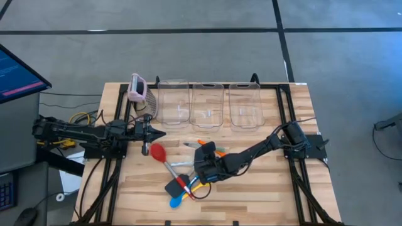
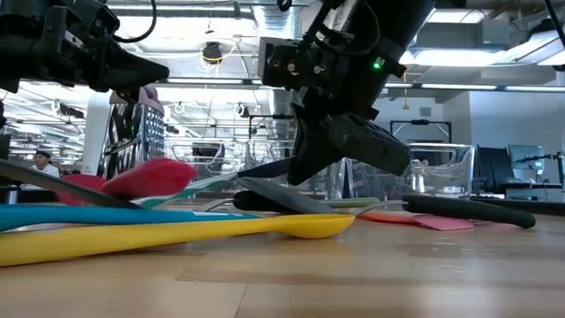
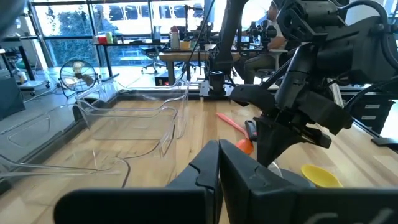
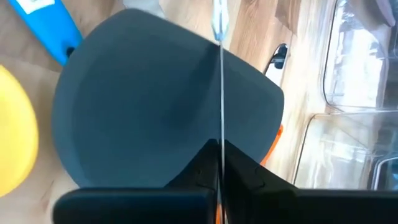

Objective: Pick & Place Kitchen Items
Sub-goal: Put the white blue table knife into the middle transparent bin

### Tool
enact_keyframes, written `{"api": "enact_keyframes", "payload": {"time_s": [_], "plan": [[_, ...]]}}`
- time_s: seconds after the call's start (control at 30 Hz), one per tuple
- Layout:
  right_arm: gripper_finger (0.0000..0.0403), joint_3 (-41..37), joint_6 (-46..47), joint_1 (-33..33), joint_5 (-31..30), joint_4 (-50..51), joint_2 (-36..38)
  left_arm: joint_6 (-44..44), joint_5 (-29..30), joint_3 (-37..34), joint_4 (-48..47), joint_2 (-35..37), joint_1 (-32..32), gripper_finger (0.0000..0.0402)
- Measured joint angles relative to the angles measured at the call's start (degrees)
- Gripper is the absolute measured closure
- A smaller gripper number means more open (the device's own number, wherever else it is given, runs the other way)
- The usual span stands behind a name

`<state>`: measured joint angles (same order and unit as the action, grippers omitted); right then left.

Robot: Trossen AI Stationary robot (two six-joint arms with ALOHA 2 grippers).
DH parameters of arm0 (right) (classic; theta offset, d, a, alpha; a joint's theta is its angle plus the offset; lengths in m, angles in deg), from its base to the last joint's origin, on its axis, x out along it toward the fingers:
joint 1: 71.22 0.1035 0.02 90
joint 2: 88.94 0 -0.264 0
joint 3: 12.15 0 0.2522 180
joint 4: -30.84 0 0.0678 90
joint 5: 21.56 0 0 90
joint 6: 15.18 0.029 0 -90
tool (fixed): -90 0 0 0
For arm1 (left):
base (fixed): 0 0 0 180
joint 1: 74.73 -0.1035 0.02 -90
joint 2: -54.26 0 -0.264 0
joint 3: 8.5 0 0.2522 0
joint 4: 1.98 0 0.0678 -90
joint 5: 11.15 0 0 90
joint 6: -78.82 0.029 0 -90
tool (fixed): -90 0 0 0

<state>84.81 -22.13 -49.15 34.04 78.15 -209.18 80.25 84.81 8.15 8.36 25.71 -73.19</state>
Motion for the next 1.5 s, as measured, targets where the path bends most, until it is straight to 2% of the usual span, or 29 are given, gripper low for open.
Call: {"api": "enact_keyframes", "payload": {"time_s": [0.23, 0.93, 1.23, 1.5], "plan": [[0.0402, 3.11, 0.38, 0.03, -1.37, 6.5, 0.0, 0.02, 0.0, 0.0, 0.0, 0.0, 0.0, 0.0399], [0.0403, 19.39, 0.99, -0.46, -4.61, 29.57, 0.02, 0.0, -0.02, 0.02, 0.0, 0.0, 0.0, 0.0399], [0.0403, 24.37, 2.13, -0.77, -4.43, 35.02, 0.35, 0.02, -0.02, 0.02, 0.0, 0.0, 0.0, 0.0399], [0.0403, 25.02, 5.44, -0.71, -4.64, 36.93, 5.58, 0.02, -0.04, 0.02, -0.01, 0.0, 0.0, 0.0399]]}}
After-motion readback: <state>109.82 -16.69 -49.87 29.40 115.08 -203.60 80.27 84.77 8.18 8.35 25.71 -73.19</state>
